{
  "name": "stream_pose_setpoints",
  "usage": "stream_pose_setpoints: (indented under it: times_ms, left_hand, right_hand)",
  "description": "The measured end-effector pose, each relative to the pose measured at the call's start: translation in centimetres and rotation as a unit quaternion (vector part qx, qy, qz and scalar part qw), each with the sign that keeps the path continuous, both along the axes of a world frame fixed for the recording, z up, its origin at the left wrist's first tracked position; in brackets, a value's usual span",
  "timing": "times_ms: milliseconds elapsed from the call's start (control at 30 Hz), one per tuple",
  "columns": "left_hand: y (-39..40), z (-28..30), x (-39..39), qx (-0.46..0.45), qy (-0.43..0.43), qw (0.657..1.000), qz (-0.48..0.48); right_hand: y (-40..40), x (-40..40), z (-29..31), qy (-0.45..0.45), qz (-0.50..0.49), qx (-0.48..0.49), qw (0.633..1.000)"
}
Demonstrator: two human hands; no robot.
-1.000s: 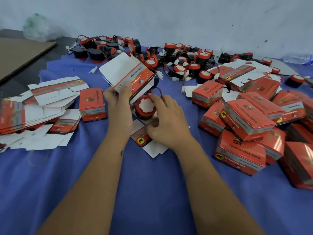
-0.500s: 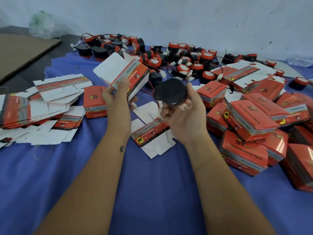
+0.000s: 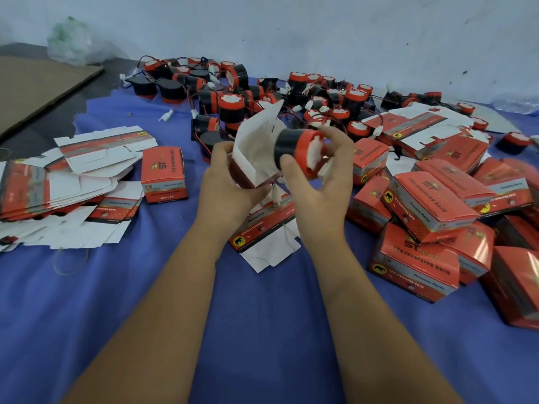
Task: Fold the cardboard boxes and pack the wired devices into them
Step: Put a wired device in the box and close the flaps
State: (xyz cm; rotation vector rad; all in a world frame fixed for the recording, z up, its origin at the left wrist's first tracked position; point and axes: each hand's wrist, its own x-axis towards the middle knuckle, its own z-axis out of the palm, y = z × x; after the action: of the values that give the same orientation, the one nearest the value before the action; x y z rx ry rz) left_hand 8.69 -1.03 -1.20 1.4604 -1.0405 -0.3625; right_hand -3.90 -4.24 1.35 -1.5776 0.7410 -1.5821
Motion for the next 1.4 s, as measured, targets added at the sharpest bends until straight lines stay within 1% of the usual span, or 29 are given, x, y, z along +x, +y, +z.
stream_pose_setpoints:
  times_ms: [33, 100, 167, 367, 467, 600, 700, 800, 867, 933, 1000, 1100, 1200, 1300, 1400]
  left_hand:
    - [0.1, 0.1, -0.1, -0.003, -0.011, 1.000, -0.001]
    - [0.3, 0.2, -0.3, -0.007, -0.023, 1.000, -0.008]
    - [0.4, 0.2, -0.4, -0.007, -0.023, 1.000, -0.019]
    - [0.4, 0.2, -0.3, 0.014, -0.021, 0.999, -0.033]
    - [0.4, 0.2, -0.1, 0.009, 0.000, 0.999, -0.039]
    - [0.2, 0.1, -0.1, 0.017, -0.012, 1.000, -0.021]
    - [0.1, 0.0, 0.0, 0.018, -0.006, 1.000, -0.012]
    - [0.2, 0.0, -0.1, 0.015, 0.005, 1.000, -0.018]
    - [0.3, 0.1, -0.2, 0.012, 0.004, 1.000, -0.026]
    - [0.4, 0.2, -0.3, 0.012, -0.006, 0.999, -0.032]
    - [0.4, 0.2, -0.4, 0.009, -0.024, 0.999, -0.039]
    - [0.3, 0.4, -0.6, 0.002, -0.064, 0.997, -0.047]
    - [0.3, 0.6, -0.6, -0.014, -0.075, 0.996, -0.047]
    - [0.4, 0.7, -0.5, -0.019, -0.066, 0.996, -0.057]
    - [0.4, 0.7, -0.2, -0.014, -0.024, 0.997, -0.068]
  right_hand:
    - [0.0, 0.1, -0.3, 0.023, 0.004, -0.026, 0.999]
    - [0.0, 0.4, -0.8, 0.095, -0.015, -0.069, 0.993]
    - [-0.1, 0.5, -1.3, 0.150, -0.031, -0.086, 0.984]
    - [-0.6, 0.5, -1.6, 0.193, -0.021, -0.065, 0.979]
    - [-0.5, 0.5, -1.4, 0.222, -0.008, -0.066, 0.973]
    - [-0.8, 0.3, -1.5, 0.265, -0.030, -0.050, 0.963]
    - [-1.0, 0.2, -1.5, 0.302, -0.063, -0.039, 0.950]
    - [-0.8, 0.2, -1.4, 0.301, -0.086, -0.055, 0.948]
    - [-0.6, 0.2, -1.2, 0.286, -0.075, -0.072, 0.952]
    - [-0.6, 0.3, -1.1, 0.291, -0.073, -0.076, 0.951]
    - [-0.6, 0.6, -1.0, 0.290, -0.074, -0.047, 0.953]
    - [-0.5, 1.1, -0.8, 0.233, -0.056, 0.024, 0.970]
    - [-0.6, 1.0, -0.6, 0.233, -0.067, 0.034, 0.969]
    - [-1.1, 0.4, -0.5, 0.260, -0.090, 0.041, 0.961]
    - [-1.3, 0.1, -0.7, 0.275, -0.106, 0.051, 0.954]
